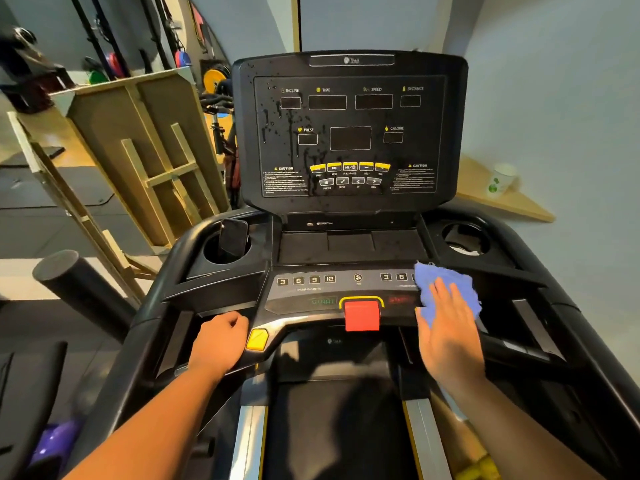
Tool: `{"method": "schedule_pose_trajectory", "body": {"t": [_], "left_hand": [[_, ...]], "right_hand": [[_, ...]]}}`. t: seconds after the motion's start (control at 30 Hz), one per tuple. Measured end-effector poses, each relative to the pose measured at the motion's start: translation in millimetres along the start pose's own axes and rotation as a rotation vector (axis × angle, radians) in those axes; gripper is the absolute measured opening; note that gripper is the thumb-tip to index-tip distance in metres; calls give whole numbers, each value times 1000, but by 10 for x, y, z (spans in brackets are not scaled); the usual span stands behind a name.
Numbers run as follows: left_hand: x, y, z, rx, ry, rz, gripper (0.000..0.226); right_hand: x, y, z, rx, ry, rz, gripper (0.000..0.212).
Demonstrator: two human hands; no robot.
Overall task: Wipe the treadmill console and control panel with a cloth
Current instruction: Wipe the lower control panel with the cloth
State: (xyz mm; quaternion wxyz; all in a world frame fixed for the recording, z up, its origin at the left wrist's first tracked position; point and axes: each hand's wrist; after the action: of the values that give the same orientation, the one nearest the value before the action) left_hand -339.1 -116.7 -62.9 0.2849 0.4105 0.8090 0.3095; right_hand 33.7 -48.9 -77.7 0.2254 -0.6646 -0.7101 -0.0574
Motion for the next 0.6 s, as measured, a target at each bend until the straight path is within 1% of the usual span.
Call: {"method": "schedule_pose_trajectory", "body": {"t": [0.03, 0.1, 0.13, 0.2, 0.27, 0.37, 0.4, 0.5, 0.6], "left_hand": [[0, 4, 2, 3, 5, -3, 35], [-4, 8, 5, 17, 21, -7, 35], [-5, 9, 8, 19, 26, -11, 34], [-8, 12, 11, 12, 23, -13, 35], [-1, 0, 11, 10, 23, -14, 35], [1, -17, 13, 3, 26, -3, 36], [0, -20, 9, -4, 24, -2, 35], [23, -18, 7, -2, 9, -11, 34], [50, -29, -17, -40, -5, -18, 29]], "right_hand": [[-14, -90, -2, -28, -4, 49, 55], [4, -371, 2, -50, -67, 163, 56], [24, -531, 16, -54, -88, 158, 57], [67, -905, 28, -61, -123, 46, 61], [80, -1310, 54, -97, -232, -101, 64], [33, -1795, 56, -107, -269, -317, 69], [15, -1905, 61, -112, -318, -383, 68], [-49, -2036, 33, -100, -390, -517, 66], [-124, -1971, 16, 17, -484, -626, 62]]}}
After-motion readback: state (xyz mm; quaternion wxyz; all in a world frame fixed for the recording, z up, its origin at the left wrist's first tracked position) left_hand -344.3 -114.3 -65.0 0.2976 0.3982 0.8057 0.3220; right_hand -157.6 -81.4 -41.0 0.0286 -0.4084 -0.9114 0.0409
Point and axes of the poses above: each hand's wrist, its own x-axis towards the middle knuckle, its own z-axis out of the palm, y = z × x, and after that the axes turned 9 degrees about -x, right-handed
